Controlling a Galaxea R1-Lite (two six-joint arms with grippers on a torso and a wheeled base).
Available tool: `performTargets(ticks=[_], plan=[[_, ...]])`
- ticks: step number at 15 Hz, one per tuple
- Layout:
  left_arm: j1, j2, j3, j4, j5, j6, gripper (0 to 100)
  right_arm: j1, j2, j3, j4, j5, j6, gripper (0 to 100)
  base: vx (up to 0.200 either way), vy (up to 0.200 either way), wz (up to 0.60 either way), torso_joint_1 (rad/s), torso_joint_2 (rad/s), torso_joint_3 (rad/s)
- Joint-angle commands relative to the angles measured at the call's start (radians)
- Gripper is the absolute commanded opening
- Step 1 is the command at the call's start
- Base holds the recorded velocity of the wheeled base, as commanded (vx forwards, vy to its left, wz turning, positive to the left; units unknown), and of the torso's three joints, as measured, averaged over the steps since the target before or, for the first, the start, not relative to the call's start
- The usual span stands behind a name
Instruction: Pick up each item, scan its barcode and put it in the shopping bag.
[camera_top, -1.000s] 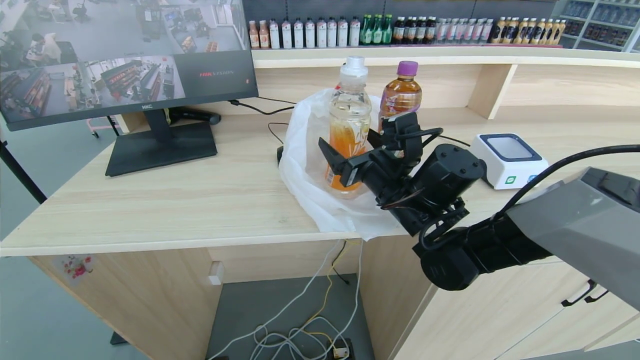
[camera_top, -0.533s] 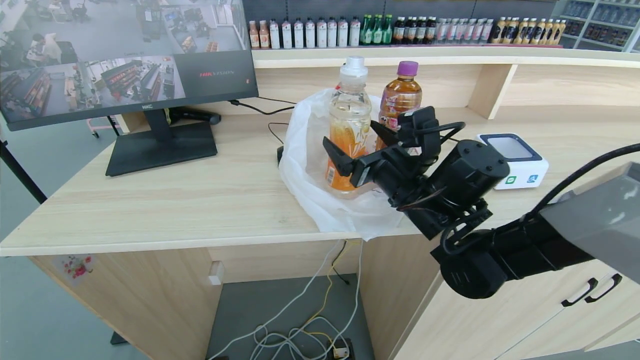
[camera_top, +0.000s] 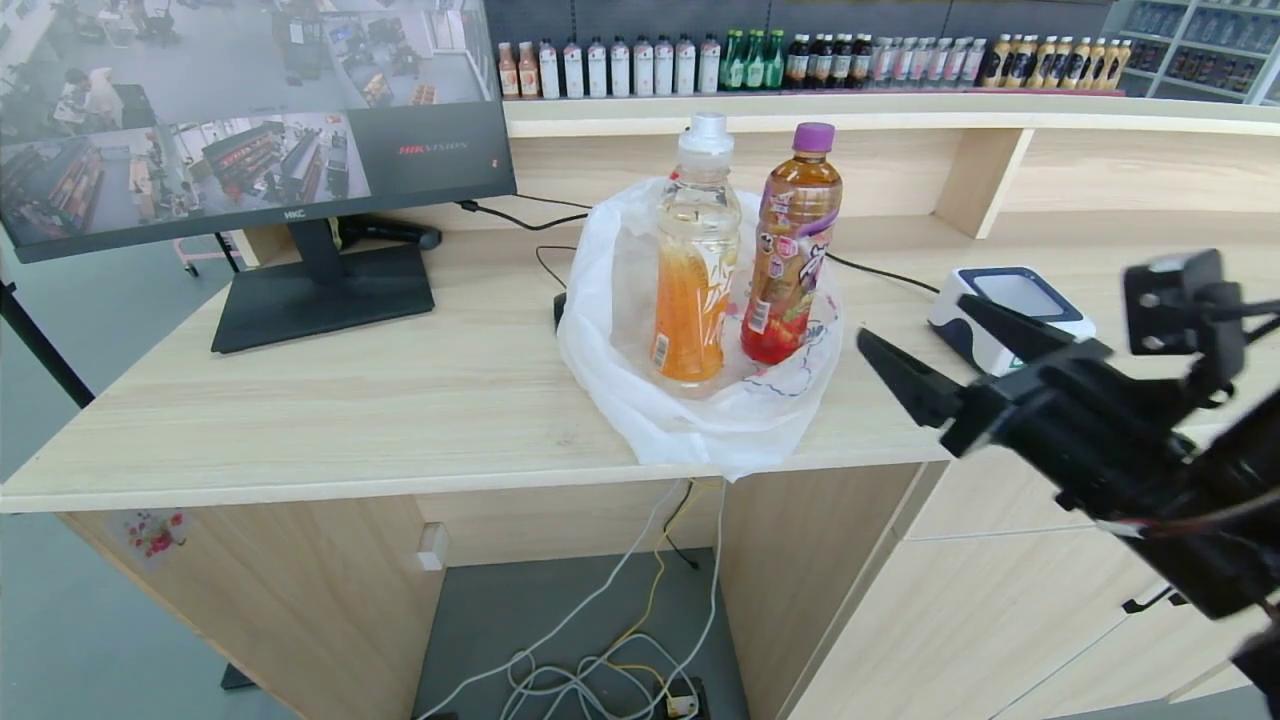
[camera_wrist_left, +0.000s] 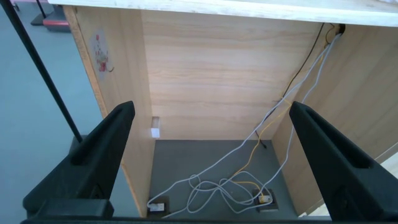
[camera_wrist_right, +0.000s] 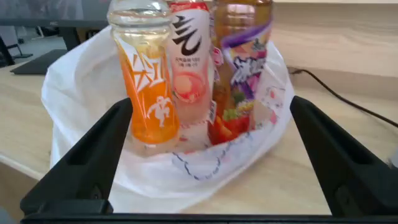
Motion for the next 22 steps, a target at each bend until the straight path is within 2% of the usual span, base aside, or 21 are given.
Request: performTargets(ticks=[1,2,5,7,8,9,10,12,16,21,22], plan=[[0.0,0.0,0.0,0.0,0.002,0.0,100,-0.16,-0.336,0.302,0.019,0.0,-0.002,100,0.0,0.0,0.0,0.0,0.0,0.0],[0.0,0.0,0.0,0.0,0.002,0.0,100,-0.192,-0.404,0.395,0.027,0.0,-0.002,100,0.0,0.0,0.0,0.0,0.0,0.0],[0.0,0.0,0.0,0.0,0.0,0.0,100,-0.222,-0.511,0.404,0.111,-0.004,-0.005,100,0.0,0.0,0.0,0.0,0.0,0.0],[0.0,0.0,0.0,0.0,0.002,0.0,100,-0.215,-0.592,0.404,0.253,0.002,-0.007,100,0.0,0.0,0.0,0.0,0.0,0.0],[0.0,0.0,0.0,0.0,0.002,0.0,100,-0.215,-0.592,0.404,0.253,0.002,-0.007,100,0.0,0.0,0.0,0.0,0.0,0.0],[0.0,0.0,0.0,0.0,0.002,0.002,100,-0.196,-0.738,0.401,0.524,0.011,-0.002,100,0.0,0.0,0.0,0.0,0.0,0.0],[-0.002,0.0,0.0,0.0,0.0,0.002,100,-0.178,-0.8,0.403,0.624,0.016,-0.007,100,0.0,0.0,0.0,0.0,0.0,0.0],[-0.002,0.0,0.0,0.0,0.002,0.0,100,-0.127,-1.02,0.401,0.974,0.017,-0.057,100,0.0,0.0,0.0,0.0,0.0,0.0],[-0.002,0.0,0.0,0.0,0.0,0.002,100,-0.12,-1.379,0.394,1.414,0.023,-0.076,100,0.0,0.0,0.0,0.0,0.0,0.0],[-0.002,0.0,0.0,0.0,0.0,0.0,100,-0.14,-1.407,0.403,1.417,0.014,0.006,100,0.0,0.0,0.0,0.0,0.0,0.0],[-0.002,0.0,0.0,0.0,0.002,0.002,100,-0.169,-1.404,0.403,1.418,0.005,0.021,100,0.0,0.0,0.0,0.0,0.0,0.0]])
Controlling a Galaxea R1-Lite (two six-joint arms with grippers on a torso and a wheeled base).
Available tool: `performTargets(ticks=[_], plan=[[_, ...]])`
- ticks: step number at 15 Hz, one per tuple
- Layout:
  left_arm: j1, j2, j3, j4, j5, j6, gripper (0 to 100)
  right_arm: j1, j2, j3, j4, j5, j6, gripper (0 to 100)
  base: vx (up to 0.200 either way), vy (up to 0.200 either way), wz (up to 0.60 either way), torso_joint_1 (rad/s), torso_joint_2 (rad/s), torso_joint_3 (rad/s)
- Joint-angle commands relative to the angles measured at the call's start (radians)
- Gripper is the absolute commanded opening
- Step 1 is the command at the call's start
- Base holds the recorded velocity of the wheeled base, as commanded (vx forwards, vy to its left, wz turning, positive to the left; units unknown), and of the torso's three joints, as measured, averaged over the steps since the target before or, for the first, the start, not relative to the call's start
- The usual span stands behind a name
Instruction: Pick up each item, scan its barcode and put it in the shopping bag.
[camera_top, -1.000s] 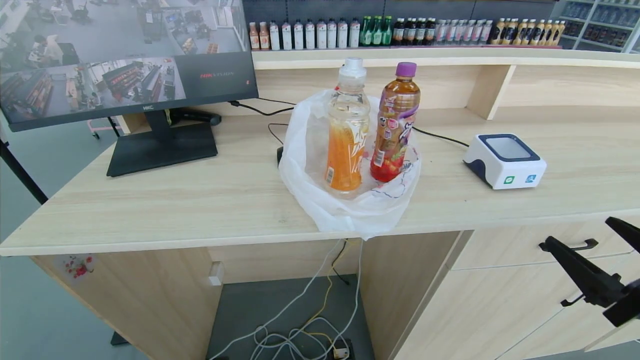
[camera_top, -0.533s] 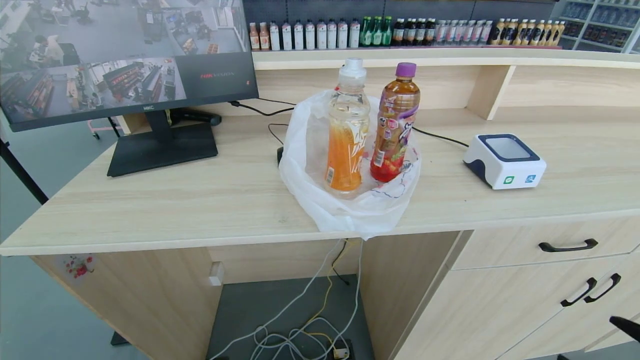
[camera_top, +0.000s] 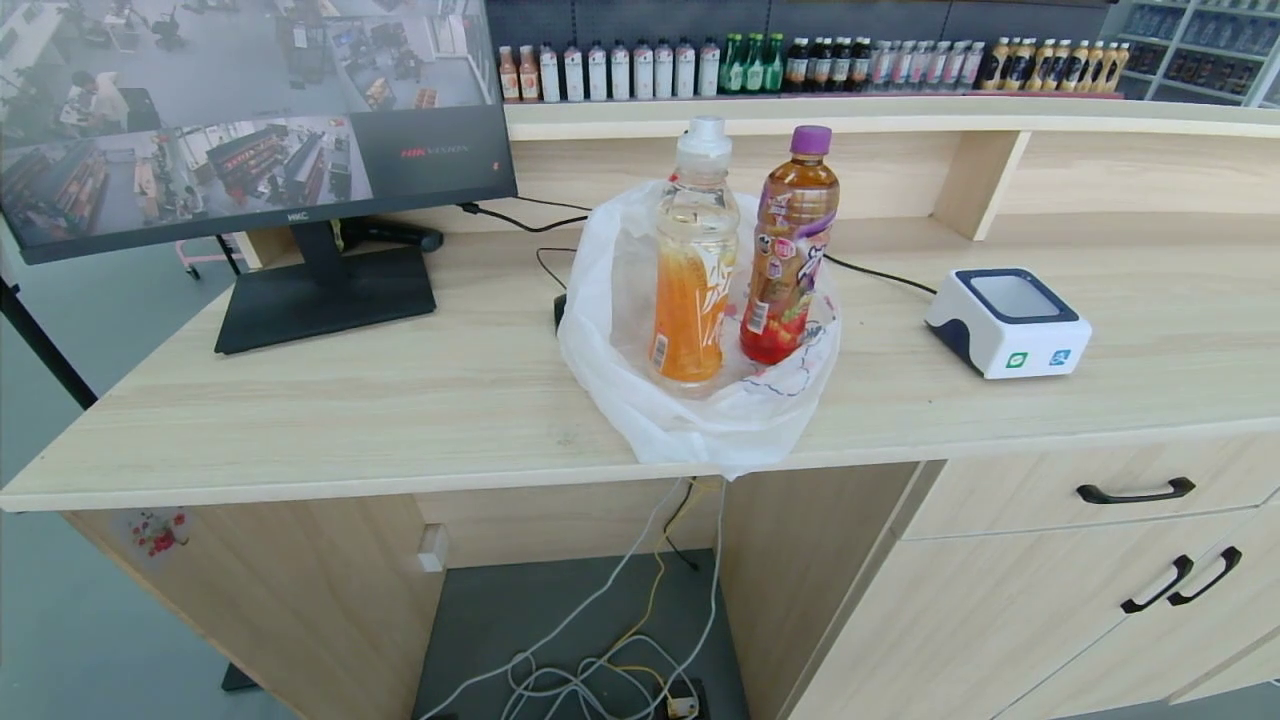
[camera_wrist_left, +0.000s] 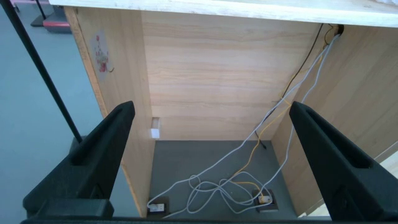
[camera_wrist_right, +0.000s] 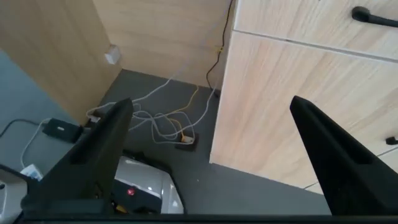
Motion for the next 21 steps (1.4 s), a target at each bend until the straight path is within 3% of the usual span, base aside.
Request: performTargets(ticks=[1,4,9,12,21], plan=[[0.0,0.0,0.0,0.0,0.0,0.001,100,-0.061,-0.019,0.0,0.0,-0.007,0.015,100,0.0,0.0,0.0,0.0,0.0,0.0],[0.001,0.0,0.0,0.0,0.001,0.001,100,-0.202,-0.083,0.002,0.0,-0.007,0.032,100,0.0,0.0,0.0,0.0,0.0,0.0],[0.001,0.0,0.0,0.0,0.001,-0.001,100,-0.244,-0.051,0.0,0.004,-0.023,0.004,100,0.0,0.0,0.0,0.0,0.0,0.0],[0.001,0.0,0.0,0.0,0.001,-0.001,100,-0.271,-0.175,0.0,0.004,-0.023,0.004,100,0.0,0.0,0.0,0.0,0.0,0.0],[0.001,0.0,0.0,0.0,0.001,-0.005,100,-0.276,-0.177,0.0,0.004,-0.02,0.023,100,-0.022,0.0,0.0,0.0,0.0,0.0]])
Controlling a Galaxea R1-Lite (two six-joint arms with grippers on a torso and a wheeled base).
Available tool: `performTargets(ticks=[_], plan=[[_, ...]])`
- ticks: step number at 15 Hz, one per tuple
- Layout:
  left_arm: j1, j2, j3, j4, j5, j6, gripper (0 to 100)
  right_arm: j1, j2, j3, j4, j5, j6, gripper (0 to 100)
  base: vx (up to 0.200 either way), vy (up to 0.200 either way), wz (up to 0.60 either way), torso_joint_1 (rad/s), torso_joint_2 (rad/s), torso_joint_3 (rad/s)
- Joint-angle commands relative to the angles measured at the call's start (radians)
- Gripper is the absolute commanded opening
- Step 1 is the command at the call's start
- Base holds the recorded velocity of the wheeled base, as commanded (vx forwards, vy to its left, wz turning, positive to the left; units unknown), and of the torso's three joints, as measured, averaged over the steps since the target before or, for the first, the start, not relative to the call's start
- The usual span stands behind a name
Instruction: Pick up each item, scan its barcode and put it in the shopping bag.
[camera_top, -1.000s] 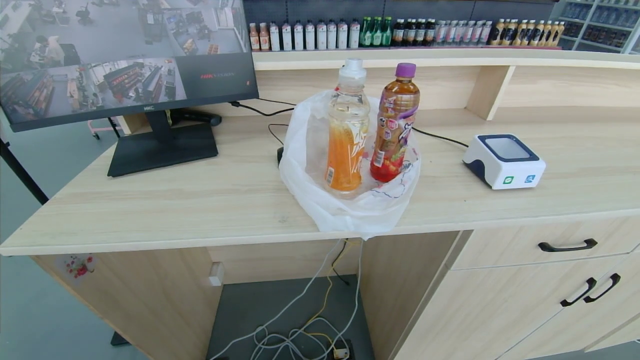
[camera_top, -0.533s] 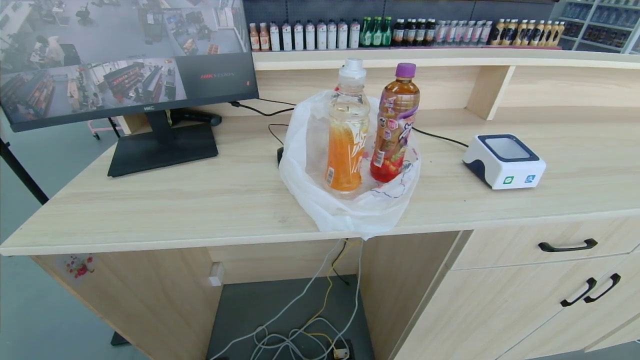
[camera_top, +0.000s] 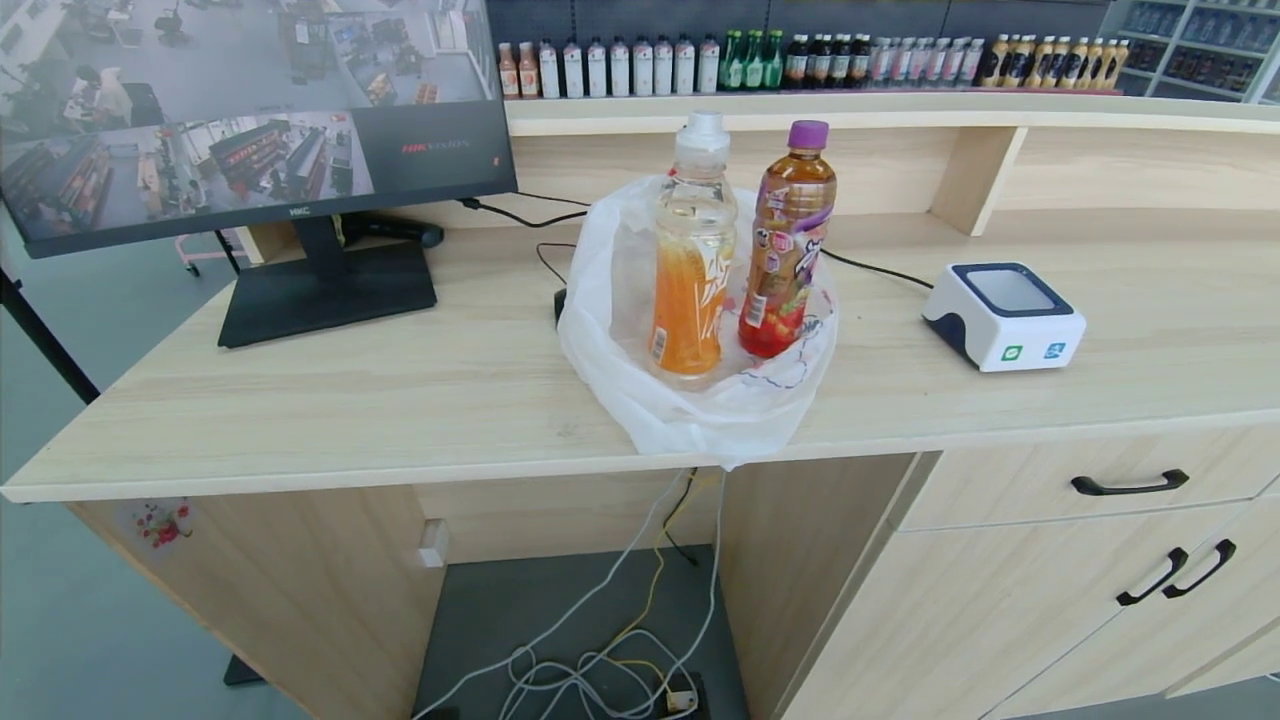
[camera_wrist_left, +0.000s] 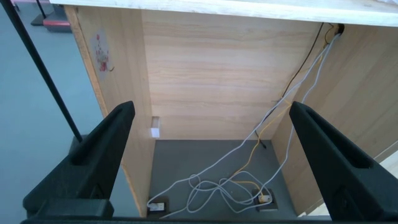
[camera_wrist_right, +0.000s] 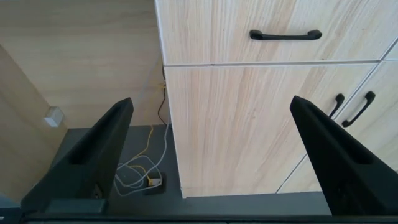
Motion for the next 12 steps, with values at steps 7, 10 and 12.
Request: performTargets(ticks=[7,10,12], plan=[[0.0,0.0,0.0,0.0,0.001,-0.001,100,0.001,0.002,0.0,-0.002,0.0,0.005,100,0.0,-0.2,0.0,0.0,0.0,0.004],[0.0,0.0,0.0,0.0,0.001,-0.003,100,0.001,0.002,0.0,-0.002,0.0,0.005,100,0.0,-0.2,0.0,0.006,0.01,0.002],[0.0,0.0,0.0,0.0,0.001,-0.003,100,0.001,0.002,0.0,-0.002,0.0,0.007,100,0.0,-0.2,0.0,0.007,0.0,0.002]])
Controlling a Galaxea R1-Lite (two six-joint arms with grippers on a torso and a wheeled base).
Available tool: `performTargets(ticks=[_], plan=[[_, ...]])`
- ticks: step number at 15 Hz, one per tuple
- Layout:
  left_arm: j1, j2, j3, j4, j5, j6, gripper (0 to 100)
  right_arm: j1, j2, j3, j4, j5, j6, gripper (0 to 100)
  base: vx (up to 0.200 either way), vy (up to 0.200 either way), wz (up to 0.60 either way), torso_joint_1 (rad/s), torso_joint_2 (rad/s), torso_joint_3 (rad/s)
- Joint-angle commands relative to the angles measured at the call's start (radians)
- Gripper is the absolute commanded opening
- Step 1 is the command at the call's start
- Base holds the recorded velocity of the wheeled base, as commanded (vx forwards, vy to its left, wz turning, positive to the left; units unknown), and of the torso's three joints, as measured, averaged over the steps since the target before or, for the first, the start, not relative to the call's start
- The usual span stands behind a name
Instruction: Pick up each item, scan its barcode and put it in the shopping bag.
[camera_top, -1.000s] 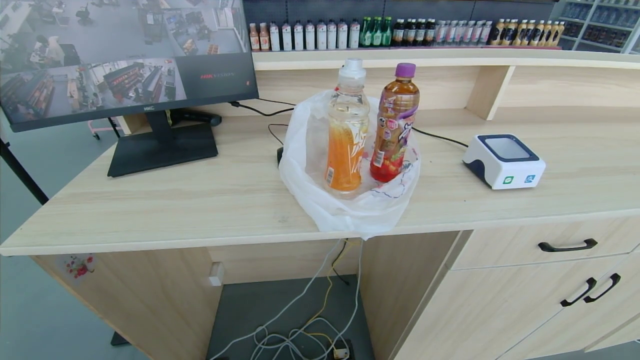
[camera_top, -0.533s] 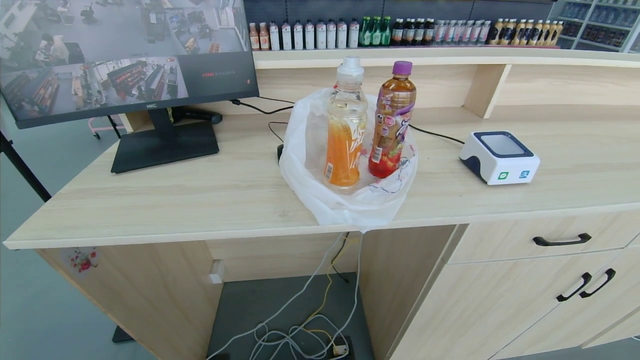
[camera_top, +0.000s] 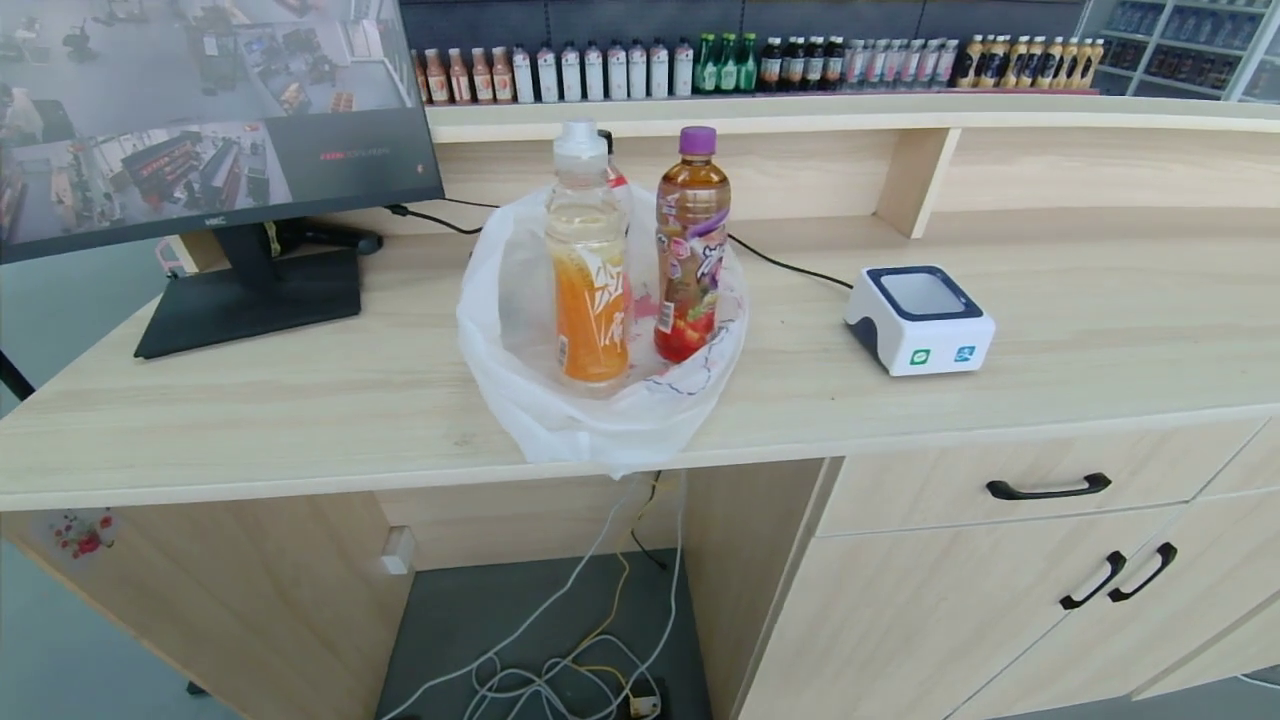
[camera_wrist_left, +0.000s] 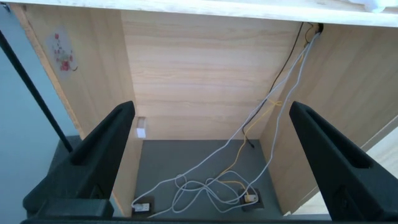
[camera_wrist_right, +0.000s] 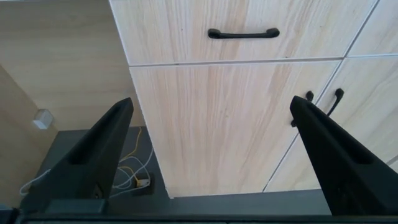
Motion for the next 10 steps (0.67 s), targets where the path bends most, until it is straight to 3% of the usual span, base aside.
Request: performTargets(ticks=[1,4,10], plan=[[0.0,0.0,0.0,0.0,0.001,-0.001,100,0.0,0.002,0.0,0.0,0.002,-0.005,100,0.0,-0.2,0.0,0.002,0.01,0.002],[0.0,0.0,0.0,0.0,0.001,-0.002,100,0.002,0.002,0.0,0.0,0.002,-0.002,100,0.0,-0.2,0.6,0.002,0.0,0.005],[0.0,0.0,0.0,0.0,0.001,-0.004,100,0.002,0.002,0.0,0.0,0.002,-0.001,100,0.0,-0.2,0.0,0.004,0.0,0.003]])
